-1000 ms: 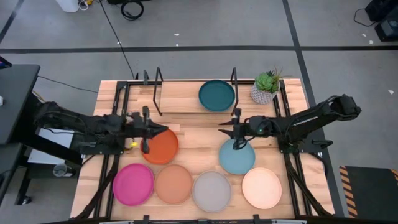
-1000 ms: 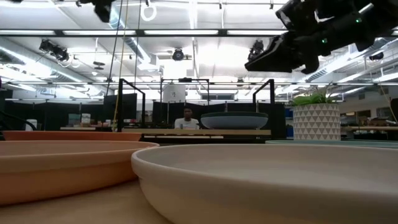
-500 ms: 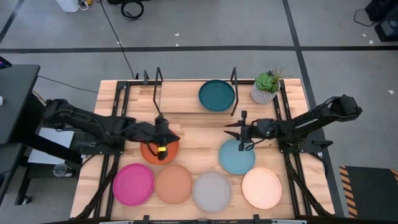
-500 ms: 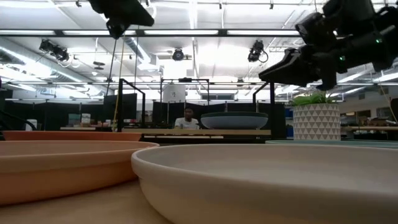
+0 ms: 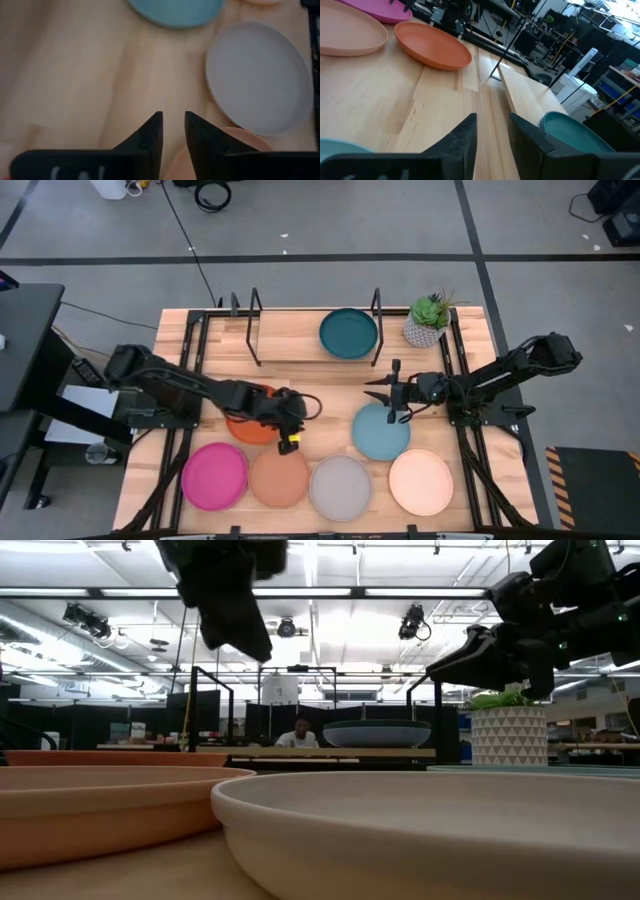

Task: Place and stack plates onto a shelf
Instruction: Put the light orange plate on the shelf

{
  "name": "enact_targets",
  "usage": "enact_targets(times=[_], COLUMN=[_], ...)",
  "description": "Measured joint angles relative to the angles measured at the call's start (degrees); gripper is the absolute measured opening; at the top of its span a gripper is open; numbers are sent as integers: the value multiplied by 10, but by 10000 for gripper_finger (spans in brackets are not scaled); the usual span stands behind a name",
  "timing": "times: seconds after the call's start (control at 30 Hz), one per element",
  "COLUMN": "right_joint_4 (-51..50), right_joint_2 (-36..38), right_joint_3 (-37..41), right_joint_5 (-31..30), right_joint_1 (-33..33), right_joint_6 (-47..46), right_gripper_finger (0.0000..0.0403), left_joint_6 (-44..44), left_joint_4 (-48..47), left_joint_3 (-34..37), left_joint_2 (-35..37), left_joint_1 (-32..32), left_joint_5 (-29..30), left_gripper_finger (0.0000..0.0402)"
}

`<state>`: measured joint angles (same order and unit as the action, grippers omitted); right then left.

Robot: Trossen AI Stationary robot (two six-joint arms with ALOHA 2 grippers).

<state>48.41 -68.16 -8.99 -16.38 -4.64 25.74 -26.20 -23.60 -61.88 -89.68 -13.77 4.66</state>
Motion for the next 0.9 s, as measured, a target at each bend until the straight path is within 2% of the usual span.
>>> enact_targets(times=[0.13, 0.3, 0.57, 0.9], right_joint_4=[-2, -9, -19, -20], right_joint_2=[-1, -1, -1, -1], right_joint_3=[0, 0, 0, 0], right_joint_5=[0, 0, 15, 24], right_joint_1=[0, 0, 0, 0], right_joint_6=[-2, -8, -20, -33], right_gripper_finger=[115, 115, 115, 115], left_joint_6=[26, 89, 151, 227], left_joint_4=[-18, -34, -84, -89], left_joint_3=[-43, -66, -67, -67], left_joint_2=[-48, -95, -134, -181], left_joint_1=[5, -2, -16, -20], left_joint_5=[-63, -87, -94, -103], left_gripper_finger=[97, 98, 98, 98])
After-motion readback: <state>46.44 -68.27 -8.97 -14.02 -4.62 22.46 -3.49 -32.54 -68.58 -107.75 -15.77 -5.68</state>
